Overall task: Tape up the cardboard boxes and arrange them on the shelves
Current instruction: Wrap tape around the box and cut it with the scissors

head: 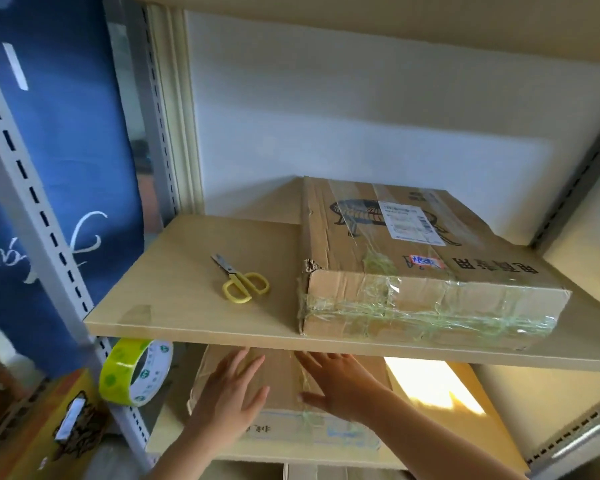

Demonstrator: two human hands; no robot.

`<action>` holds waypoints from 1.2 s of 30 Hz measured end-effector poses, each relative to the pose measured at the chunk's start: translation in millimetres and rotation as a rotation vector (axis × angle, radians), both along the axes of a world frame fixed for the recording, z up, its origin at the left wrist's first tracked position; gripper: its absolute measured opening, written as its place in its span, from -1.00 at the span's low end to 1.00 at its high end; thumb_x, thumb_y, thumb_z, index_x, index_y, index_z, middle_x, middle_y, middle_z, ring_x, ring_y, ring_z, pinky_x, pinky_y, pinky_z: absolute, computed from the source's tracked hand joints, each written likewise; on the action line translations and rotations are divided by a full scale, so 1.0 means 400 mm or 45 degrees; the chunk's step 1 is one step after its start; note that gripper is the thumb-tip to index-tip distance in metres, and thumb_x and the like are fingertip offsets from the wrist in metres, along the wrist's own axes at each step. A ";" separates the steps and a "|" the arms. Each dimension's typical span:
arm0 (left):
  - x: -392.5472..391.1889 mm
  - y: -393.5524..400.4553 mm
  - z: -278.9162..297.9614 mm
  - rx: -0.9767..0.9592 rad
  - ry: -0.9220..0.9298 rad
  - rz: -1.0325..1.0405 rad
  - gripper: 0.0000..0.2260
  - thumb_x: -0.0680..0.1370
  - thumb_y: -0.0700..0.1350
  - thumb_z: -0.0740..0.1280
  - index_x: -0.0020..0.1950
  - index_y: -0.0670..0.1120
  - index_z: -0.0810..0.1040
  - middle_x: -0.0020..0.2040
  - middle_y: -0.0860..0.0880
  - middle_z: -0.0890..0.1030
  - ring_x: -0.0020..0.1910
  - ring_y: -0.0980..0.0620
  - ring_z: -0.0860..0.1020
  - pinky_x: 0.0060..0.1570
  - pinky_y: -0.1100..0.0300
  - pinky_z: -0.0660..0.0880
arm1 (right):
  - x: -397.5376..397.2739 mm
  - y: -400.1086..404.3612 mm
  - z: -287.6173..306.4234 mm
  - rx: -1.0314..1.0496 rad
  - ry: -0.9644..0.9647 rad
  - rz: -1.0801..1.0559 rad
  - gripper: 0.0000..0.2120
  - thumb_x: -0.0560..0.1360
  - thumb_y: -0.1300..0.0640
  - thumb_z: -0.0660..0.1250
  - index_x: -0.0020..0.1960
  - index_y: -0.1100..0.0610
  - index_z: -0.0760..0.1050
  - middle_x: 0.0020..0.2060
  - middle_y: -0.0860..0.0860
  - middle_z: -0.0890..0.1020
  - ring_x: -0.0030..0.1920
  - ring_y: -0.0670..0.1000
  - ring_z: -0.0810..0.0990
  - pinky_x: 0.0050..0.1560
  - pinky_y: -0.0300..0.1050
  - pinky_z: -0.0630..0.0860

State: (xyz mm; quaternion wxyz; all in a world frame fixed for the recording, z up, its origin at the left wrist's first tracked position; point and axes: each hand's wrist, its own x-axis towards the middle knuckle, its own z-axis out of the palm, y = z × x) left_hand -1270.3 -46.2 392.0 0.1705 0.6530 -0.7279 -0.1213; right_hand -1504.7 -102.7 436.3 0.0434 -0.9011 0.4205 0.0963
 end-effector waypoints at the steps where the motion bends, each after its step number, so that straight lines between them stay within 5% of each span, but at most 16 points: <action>1: -0.004 0.003 -0.006 0.004 0.011 0.021 -0.11 0.35 0.51 -0.37 0.56 0.17 0.16 0.59 0.11 0.06 0.56 0.07 0.08 0.48 0.12 0.17 | 0.009 -0.009 -0.001 -0.012 -0.007 0.036 -0.19 0.48 -0.41 -0.17 0.60 -0.01 -0.20 0.59 0.04 0.06 0.52 0.17 0.19 0.46 0.10 0.19; 3: -0.014 0.013 -0.025 -0.011 0.027 0.078 -0.25 0.47 0.45 -0.21 0.53 0.13 0.26 0.58 0.11 0.12 0.56 0.07 0.11 0.48 0.13 0.15 | 0.026 -0.025 -0.012 -0.036 -0.041 0.102 -0.15 0.43 -0.41 -0.26 0.60 0.00 -0.20 0.58 0.04 0.06 0.51 0.18 0.21 0.43 0.08 0.23; 5: -0.028 0.038 -0.049 -0.129 0.073 0.165 -0.47 0.58 0.29 0.02 0.44 0.08 0.41 0.53 0.08 0.27 0.50 0.03 0.26 0.43 0.04 0.33 | 0.040 -0.035 -0.034 -0.025 -0.083 0.168 -0.15 0.44 -0.42 -0.31 0.61 0.00 -0.14 0.58 0.03 0.08 0.51 0.16 0.22 0.44 0.06 0.24; 9: -0.072 0.139 -0.111 -0.472 0.185 0.509 -0.72 0.56 -0.08 0.28 0.26 -0.04 0.56 0.28 0.01 0.48 0.28 0.00 0.46 0.21 0.02 0.49 | 0.064 -0.005 -0.089 -0.086 -0.382 0.397 -0.40 0.62 -0.23 -0.04 0.49 0.11 0.32 0.37 0.05 0.47 0.35 0.11 0.46 0.34 -0.03 0.39; 13: -0.155 0.273 -0.170 -0.486 0.185 0.918 -0.75 0.48 -0.22 0.29 0.13 -0.04 0.57 0.11 0.01 0.48 0.10 -0.04 0.49 0.03 0.04 0.50 | 0.036 0.091 -0.162 -0.173 -0.771 0.846 -0.69 0.53 0.04 0.20 0.17 0.16 0.55 0.01 0.04 0.59 0.00 0.06 0.56 0.01 -0.18 0.42; 17: -0.245 0.377 -0.222 -0.432 0.160 1.062 -0.77 0.49 -0.24 0.25 0.10 -0.11 0.59 0.08 -0.01 0.47 0.05 -0.04 0.50 0.03 0.02 0.49 | -0.020 0.174 -0.252 -0.086 -0.814 1.150 -0.78 0.58 0.07 0.16 0.07 0.10 0.55 -0.11 0.00 0.61 -0.17 0.05 0.58 -0.21 -0.13 0.54; 21: -0.259 0.427 -0.196 -0.512 0.222 1.206 -0.76 0.51 -0.27 0.24 0.12 -0.09 0.58 0.08 0.02 0.45 0.08 0.00 0.49 0.07 0.06 0.48 | -0.014 0.173 -0.238 0.019 -0.866 0.998 -0.64 0.62 0.04 0.07 0.04 0.13 0.62 -0.08 0.02 0.62 -0.14 0.08 0.62 -0.18 -0.11 0.56; 24: -0.209 0.424 -0.144 -0.607 0.228 1.233 -0.77 0.54 -0.24 0.21 0.14 -0.10 0.56 0.08 0.01 0.45 0.10 0.01 0.49 0.12 0.13 0.47 | 0.019 0.168 -0.169 0.088 -0.944 0.798 -0.72 0.55 0.07 0.15 0.08 0.15 0.58 -0.02 0.02 0.59 -0.04 0.09 0.58 -0.12 -0.07 0.56; 27: -0.143 0.424 -0.078 -0.685 0.278 1.149 -0.77 0.54 -0.29 0.25 0.16 -0.10 0.55 0.08 0.02 0.45 0.10 0.09 0.49 0.13 0.33 0.42 | 0.046 0.192 -0.129 0.059 -1.055 0.639 -0.72 0.53 0.07 0.14 0.11 0.13 0.54 -0.01 -0.01 0.58 -0.02 0.04 0.54 -0.15 -0.11 0.52; 30: -0.081 0.428 -0.077 -0.657 0.308 1.006 -0.77 0.55 -0.26 0.24 0.16 -0.11 0.57 0.07 0.00 0.46 0.07 0.15 0.47 0.11 0.45 0.37 | 0.033 0.224 -0.202 0.015 -0.901 0.595 -0.65 0.55 0.04 0.13 0.22 0.14 0.53 0.03 -0.02 0.58 0.02 0.04 0.55 -0.03 -0.19 0.46; 36: -0.039 0.437 -0.206 -0.491 0.378 0.717 -0.77 0.54 -0.28 0.25 0.15 -0.09 0.55 0.03 0.03 0.48 -0.01 0.03 0.52 -0.03 0.12 0.51 | -0.065 0.307 -0.379 0.076 -0.555 0.174 -0.62 0.58 -0.10 0.13 0.26 0.08 0.49 0.11 -0.06 0.57 0.07 0.02 0.57 -0.06 -0.09 0.58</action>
